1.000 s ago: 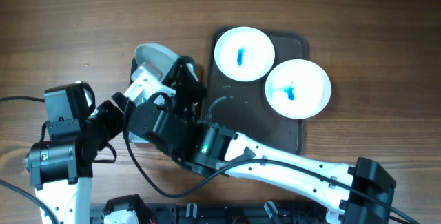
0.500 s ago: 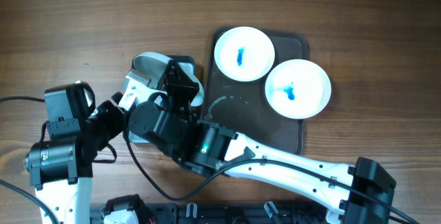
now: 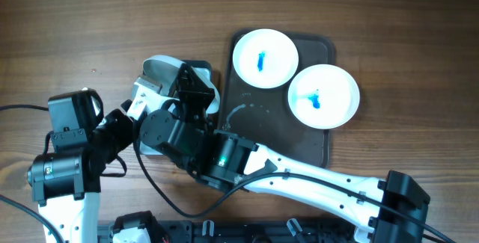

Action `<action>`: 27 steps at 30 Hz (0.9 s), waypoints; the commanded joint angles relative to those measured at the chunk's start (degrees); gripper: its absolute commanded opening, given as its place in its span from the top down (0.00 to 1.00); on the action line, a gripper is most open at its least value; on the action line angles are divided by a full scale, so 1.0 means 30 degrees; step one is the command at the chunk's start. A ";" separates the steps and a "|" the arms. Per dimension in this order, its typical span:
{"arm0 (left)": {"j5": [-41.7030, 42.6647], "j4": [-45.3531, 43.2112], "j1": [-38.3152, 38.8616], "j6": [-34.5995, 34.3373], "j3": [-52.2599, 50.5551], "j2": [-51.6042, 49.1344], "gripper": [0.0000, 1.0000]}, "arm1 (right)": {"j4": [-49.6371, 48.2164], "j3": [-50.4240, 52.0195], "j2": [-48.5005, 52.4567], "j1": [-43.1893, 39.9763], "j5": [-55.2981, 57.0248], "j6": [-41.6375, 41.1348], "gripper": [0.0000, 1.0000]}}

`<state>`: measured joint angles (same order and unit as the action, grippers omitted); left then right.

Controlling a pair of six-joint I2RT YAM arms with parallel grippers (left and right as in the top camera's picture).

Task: Clean dirty plates on tray and stack at the side
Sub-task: 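Carry the plate right and set it on the table beside the tray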

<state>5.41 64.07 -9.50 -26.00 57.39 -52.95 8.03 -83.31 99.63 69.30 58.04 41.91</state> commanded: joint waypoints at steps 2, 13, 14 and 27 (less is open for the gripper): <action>-0.0328 -0.0036 -0.0175 0.0036 0.0357 0.0117 0.00 | -0.0248 -0.0466 -0.0532 0.0051 -0.0015 -0.0015 0.96; -0.0328 -0.0036 -0.0175 0.0036 0.0357 0.0117 0.00 | 0.4554 -0.0466 -0.0539 -0.3730 -0.2747 -1.4586 0.96; -0.0328 -0.0036 -0.0175 0.0036 0.0357 0.0117 0.00 | 0.5727 -0.0459 -0.0539 -0.4466 -0.4954 -1.6706 0.96; -0.0328 -0.0036 -0.0175 0.0044 0.0357 0.0117 0.00 | 0.8757 -0.0466 -0.3177 -1.9139 -3.0898 -2.2607 0.96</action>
<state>5.41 64.10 -9.50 -26.00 57.39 -52.95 31.77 -83.96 97.17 21.30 -17.91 -21.32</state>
